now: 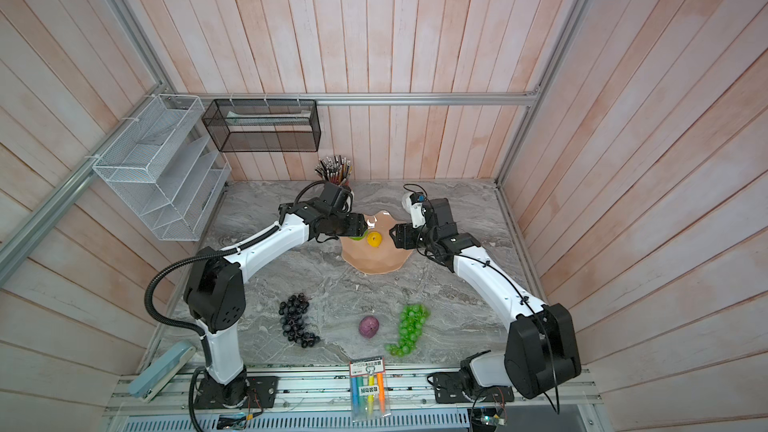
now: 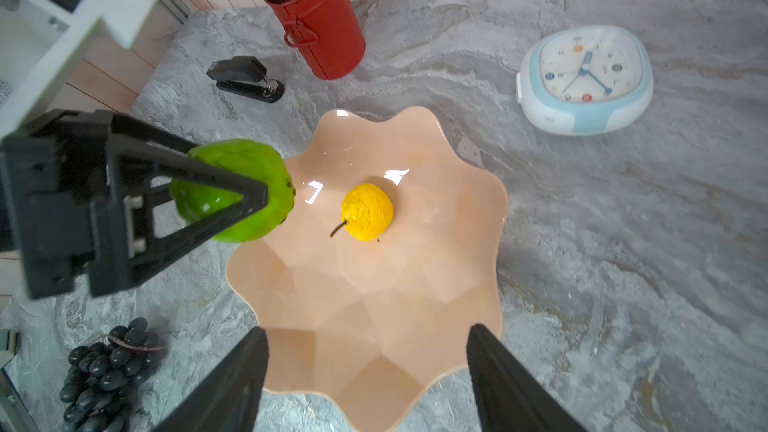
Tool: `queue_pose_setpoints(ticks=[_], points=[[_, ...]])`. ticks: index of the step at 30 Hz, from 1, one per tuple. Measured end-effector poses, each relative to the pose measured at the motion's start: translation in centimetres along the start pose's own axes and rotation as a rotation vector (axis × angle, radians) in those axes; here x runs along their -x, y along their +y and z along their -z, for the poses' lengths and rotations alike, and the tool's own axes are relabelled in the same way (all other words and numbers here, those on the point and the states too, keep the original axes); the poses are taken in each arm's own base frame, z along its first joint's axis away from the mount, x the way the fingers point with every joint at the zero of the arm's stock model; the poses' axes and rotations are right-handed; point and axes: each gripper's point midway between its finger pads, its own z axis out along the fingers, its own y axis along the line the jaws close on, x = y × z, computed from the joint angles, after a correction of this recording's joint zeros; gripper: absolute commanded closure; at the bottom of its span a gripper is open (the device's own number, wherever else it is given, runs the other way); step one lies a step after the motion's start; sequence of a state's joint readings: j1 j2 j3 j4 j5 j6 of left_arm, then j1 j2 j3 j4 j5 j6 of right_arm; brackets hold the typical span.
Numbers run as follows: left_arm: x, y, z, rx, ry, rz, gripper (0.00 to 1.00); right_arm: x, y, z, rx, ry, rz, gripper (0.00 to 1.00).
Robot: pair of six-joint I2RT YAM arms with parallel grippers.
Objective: Place and organize the fake fruits in the fruit bowl
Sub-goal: 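Carry the green custard apple into the pink bowl and open the left gripper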
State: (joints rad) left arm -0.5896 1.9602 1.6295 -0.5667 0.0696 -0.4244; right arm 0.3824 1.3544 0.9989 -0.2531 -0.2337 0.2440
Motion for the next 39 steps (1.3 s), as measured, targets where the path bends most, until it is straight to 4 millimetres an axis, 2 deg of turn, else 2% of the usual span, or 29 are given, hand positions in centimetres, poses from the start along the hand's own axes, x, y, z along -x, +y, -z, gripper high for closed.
queue_pose_setpoints(ticks=[6, 12, 16, 22, 28, 35, 39], points=[[-1.0, 1.2, -3.6, 0.037, 0.042, -0.010, 0.49, -2.5, -0.6, 0.7, -0.019, 0.037, -0.012, 0.23], [-1.5, 2.2, -6.2, 0.074, 0.051, -0.010, 0.48, -2.8, -1.1, 0.7, -0.043, 0.047, -0.001, 0.23], [-1.4, 2.3, -7.1, 0.076, 0.038, -0.009, 0.46, -2.8, -1.1, 0.7, -0.046, 0.045, -0.001, 0.23], [-1.3, 2.1, -7.7, 0.070, 0.023, -0.014, 0.38, -2.7, -1.1, 0.7, -0.046, 0.045, -0.001, 0.23], [-1.5, 1.1, -7.8, 0.066, 0.017, -0.027, 0.20, -2.8, -1.1, 0.7, -0.046, 0.046, 0.000, 0.21], [-1.8, 0.1, -7.5, 0.058, 0.011, -0.024, 0.15, -2.8, -1.1, 0.7, -0.045, 0.046, 0.000, 0.19], [-1.2, -0.1, -6.4, 0.058, -0.007, -0.020, 0.13, -2.8, -1.0, 0.7, -0.042, 0.048, 0.004, 0.19]])
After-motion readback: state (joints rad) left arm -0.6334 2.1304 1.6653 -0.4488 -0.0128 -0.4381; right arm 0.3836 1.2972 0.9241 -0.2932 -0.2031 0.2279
